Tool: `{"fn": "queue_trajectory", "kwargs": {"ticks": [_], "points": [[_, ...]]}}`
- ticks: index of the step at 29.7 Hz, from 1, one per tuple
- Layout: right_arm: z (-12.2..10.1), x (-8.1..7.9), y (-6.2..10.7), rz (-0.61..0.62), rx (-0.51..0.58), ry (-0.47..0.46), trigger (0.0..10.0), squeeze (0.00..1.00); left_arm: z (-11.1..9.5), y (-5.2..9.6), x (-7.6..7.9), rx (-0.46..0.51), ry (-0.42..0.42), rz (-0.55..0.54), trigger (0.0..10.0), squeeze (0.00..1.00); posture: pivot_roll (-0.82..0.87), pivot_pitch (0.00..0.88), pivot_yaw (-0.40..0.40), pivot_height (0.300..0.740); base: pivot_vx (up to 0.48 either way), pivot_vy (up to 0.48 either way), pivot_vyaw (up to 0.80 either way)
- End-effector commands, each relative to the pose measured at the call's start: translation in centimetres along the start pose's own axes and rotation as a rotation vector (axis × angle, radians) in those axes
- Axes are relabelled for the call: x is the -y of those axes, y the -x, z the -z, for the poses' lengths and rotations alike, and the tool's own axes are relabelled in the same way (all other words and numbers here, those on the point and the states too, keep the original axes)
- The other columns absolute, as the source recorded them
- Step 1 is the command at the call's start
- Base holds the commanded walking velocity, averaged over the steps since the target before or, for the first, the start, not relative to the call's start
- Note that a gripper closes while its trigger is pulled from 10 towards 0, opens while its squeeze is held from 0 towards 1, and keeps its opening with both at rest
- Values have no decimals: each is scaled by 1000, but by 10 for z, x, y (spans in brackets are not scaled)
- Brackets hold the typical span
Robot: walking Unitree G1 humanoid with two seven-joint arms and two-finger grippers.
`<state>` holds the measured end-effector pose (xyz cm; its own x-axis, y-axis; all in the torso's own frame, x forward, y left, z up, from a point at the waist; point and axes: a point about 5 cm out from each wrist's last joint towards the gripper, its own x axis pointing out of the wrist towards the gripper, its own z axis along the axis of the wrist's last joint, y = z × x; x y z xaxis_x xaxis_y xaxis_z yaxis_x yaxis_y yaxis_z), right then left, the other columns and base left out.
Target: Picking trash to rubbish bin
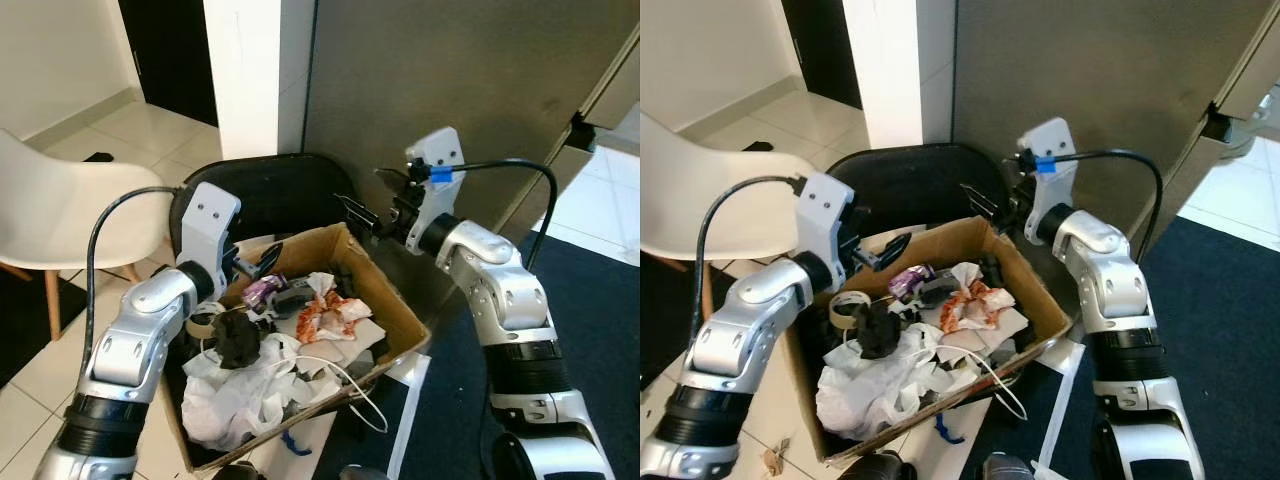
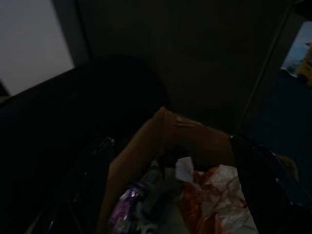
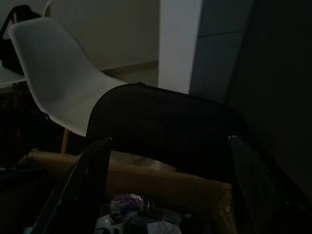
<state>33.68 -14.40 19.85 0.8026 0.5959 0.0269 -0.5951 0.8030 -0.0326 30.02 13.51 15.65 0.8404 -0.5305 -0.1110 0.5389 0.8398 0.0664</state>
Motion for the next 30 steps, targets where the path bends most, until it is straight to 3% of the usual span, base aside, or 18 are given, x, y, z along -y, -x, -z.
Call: {"fn": "queue_trajectory", "kwargs": {"ticks": [1,12,30], "points": [[3,0,0,5,3,-12,10000,0,6,-4,1,-22,15,-14,10000,0,-40,0,-53,740,0,0,0],[21,-17,-4,-19,-21,-7,10000,0,5,-13,1,7,31,-57,10000,0,-36,0,-48,740,-151,0,0],[24,-16,-5,-26,-33,-24,10000,0,6,-18,4,14,29,-55,10000,0,-41,0,-53,740,-320,0,0]]}}
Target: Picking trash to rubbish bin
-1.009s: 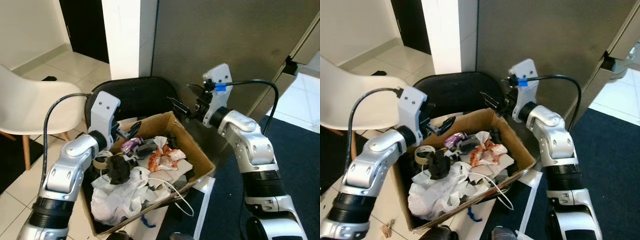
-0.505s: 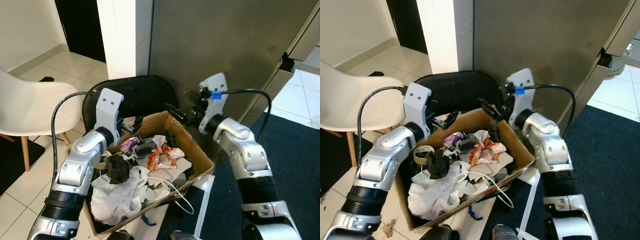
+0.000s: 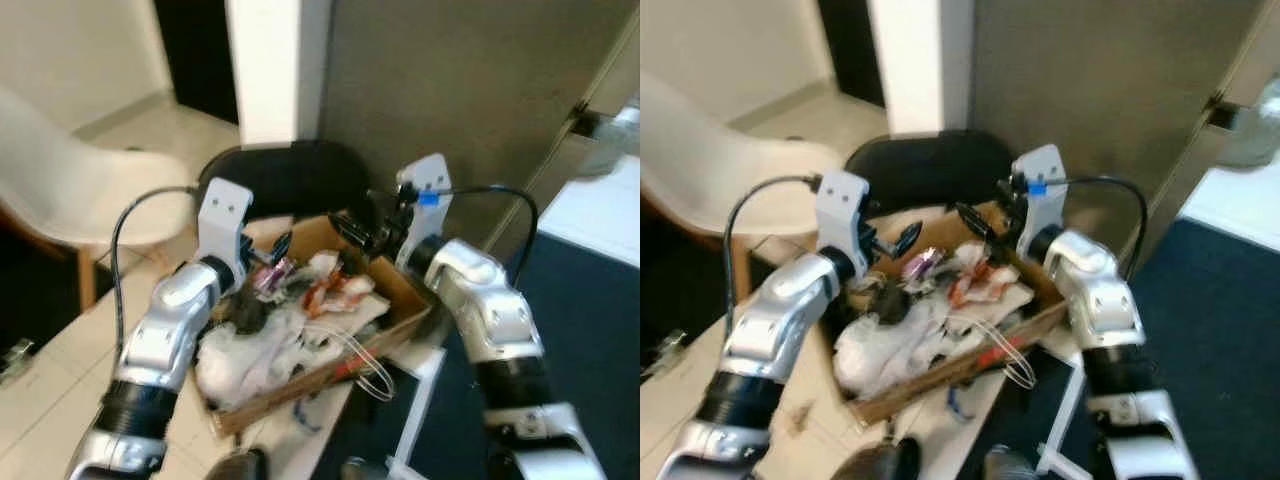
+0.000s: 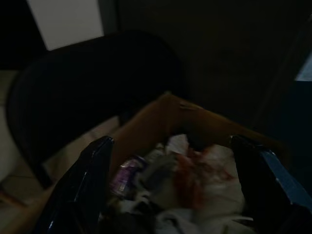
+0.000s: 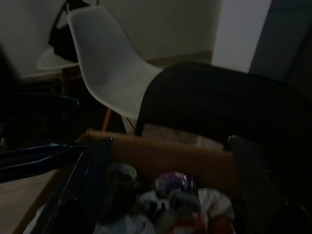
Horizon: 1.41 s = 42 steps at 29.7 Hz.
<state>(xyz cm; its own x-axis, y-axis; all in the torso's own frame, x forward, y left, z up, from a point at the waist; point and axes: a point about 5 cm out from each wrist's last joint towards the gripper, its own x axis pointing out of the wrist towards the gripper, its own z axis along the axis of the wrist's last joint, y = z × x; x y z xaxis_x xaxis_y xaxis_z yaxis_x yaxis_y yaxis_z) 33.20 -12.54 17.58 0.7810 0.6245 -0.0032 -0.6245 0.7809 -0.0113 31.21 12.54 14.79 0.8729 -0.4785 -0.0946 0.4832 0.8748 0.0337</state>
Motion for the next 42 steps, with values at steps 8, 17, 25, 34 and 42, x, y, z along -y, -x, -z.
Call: {"fn": "queue_trajectory", "kwargs": {"ticks": [8,17,25,34,42], "points": [[2,2,2,7,-10,0,10000,0,-1,-3,3,4,-11,9,10000,0,-42,0,-52,740,-323,0,0],[2,3,1,5,-15,3,10000,0,-2,-4,3,11,-10,7,10000,0,-44,0,-51,740,-321,0,0],[2,2,1,3,-10,3,10000,0,-3,-6,4,18,-6,6,10000,0,-57,0,-49,740,-320,0,0],[2,2,1,-2,-11,6,10000,0,-3,-10,8,21,0,18,10000,0,-90,0,-39,740,-320,0,0],[2,1,0,-5,-9,5,10000,0,-1,-9,7,17,0,16,10000,0,-88,0,-37,740,-320,0,0]]}}
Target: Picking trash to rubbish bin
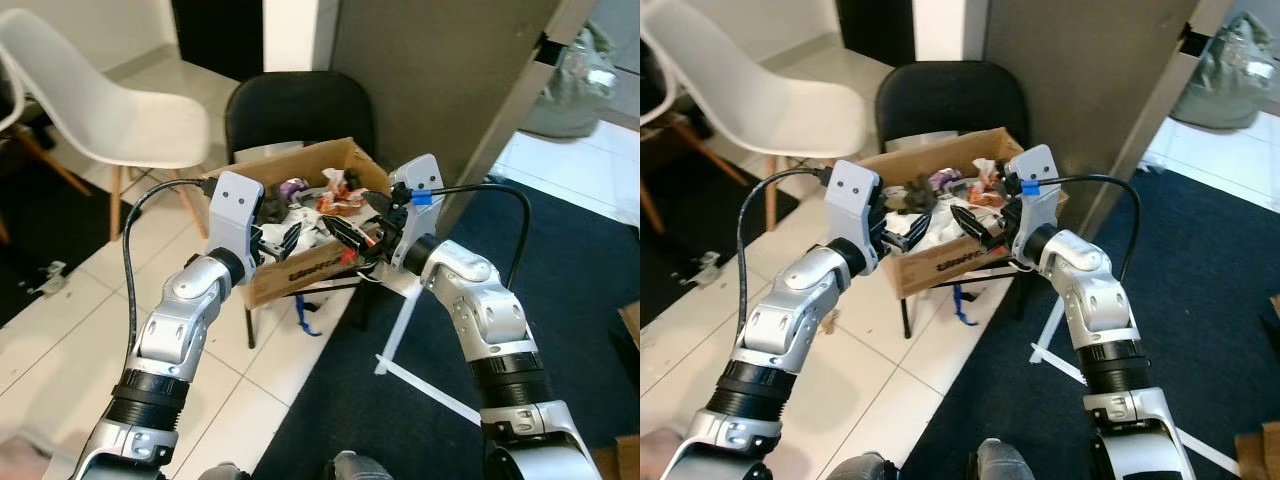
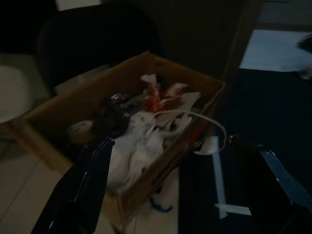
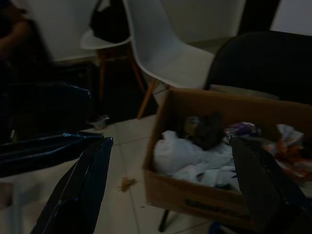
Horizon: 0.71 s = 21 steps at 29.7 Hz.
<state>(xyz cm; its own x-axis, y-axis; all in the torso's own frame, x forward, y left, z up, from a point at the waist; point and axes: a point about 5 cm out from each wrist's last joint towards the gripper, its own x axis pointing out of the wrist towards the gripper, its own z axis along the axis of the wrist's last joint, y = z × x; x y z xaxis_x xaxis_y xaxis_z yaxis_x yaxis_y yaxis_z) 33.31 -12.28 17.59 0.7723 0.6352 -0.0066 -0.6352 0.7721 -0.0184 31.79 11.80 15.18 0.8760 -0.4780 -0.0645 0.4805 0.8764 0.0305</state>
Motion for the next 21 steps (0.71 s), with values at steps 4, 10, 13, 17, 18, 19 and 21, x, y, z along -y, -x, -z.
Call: {"fn": "queue_trajectory", "kwargs": {"ticks": [4,10,13,17,18,19,21], "points": [[3,2,3,3,-5,-6,10000,0,3,-3,5,-9,-2,21,10000,0,-67,0,-44,740,-322,0,0],[4,1,3,0,-3,-12,10000,0,5,-4,5,-10,3,19,10000,0,-68,0,-43,740,-321,0,0],[4,1,3,0,-3,-12,10000,0,6,-4,5,-11,4,19,10000,0,-68,0,-43,740,-320,0,0],[4,1,3,-1,-2,-14,10000,0,6,-4,5,-10,5,19,10000,0,-68,0,-41,740,-322,0,0],[4,1,2,-1,-1,-15,10000,0,6,-5,5,-9,5,20,10000,0,-68,0,-42,740,-319,0,0],[4,1,2,-1,0,-17,10000,0,6,-5,6,-9,5,20,10000,0,-68,0,-42,740,-319,0,0],[5,1,2,-1,0,-18,10000,0,6,-5,6,-8,4,20,10000,0,-68,0,-42,740,-322,0,0]]}}
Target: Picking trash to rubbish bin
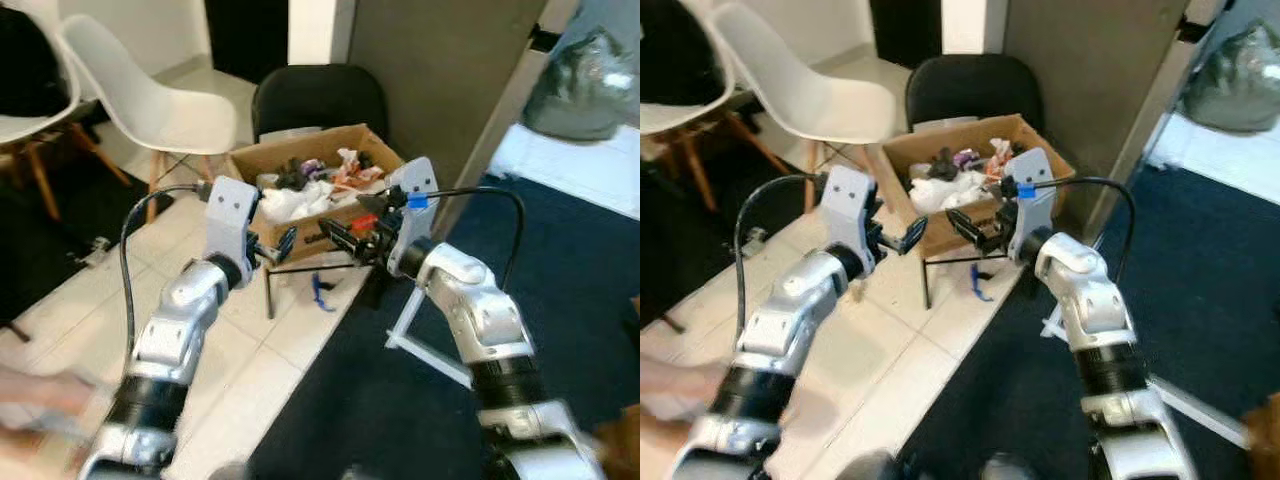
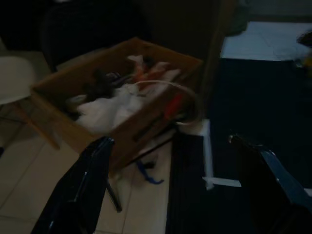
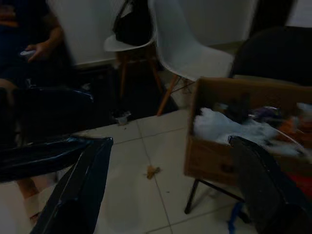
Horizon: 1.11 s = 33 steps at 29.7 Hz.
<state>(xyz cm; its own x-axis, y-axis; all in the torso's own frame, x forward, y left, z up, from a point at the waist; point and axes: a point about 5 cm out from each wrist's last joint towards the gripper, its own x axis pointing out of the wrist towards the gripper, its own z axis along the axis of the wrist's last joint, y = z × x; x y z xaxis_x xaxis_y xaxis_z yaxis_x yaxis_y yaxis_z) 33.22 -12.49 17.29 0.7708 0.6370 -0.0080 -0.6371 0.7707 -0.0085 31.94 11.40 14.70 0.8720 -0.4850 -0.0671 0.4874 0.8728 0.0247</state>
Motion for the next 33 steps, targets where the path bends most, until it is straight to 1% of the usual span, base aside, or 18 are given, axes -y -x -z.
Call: {"fn": "queue_trajectory", "kwargs": {"ticks": [1,12,23,33], "points": [[2,0,0,1,2,-9,10000,0,2,-2,3,-7,-2,12,10000,0,-68,0,-42,740,-319,0,0],[1,0,0,-4,11,-22,10000,0,5,-6,5,-6,7,12,10000,0,-71,0,-43,740,-319,0,0],[0,2,0,-11,25,-30,10000,0,7,-9,4,25,49,1,10000,0,-69,0,-43,740,-310,0,0],[0,2,0,-16,26,-25,10000,0,7,-10,4,32,55,2,10000,0,-73,0,-42,740,-298,0,0]]}}
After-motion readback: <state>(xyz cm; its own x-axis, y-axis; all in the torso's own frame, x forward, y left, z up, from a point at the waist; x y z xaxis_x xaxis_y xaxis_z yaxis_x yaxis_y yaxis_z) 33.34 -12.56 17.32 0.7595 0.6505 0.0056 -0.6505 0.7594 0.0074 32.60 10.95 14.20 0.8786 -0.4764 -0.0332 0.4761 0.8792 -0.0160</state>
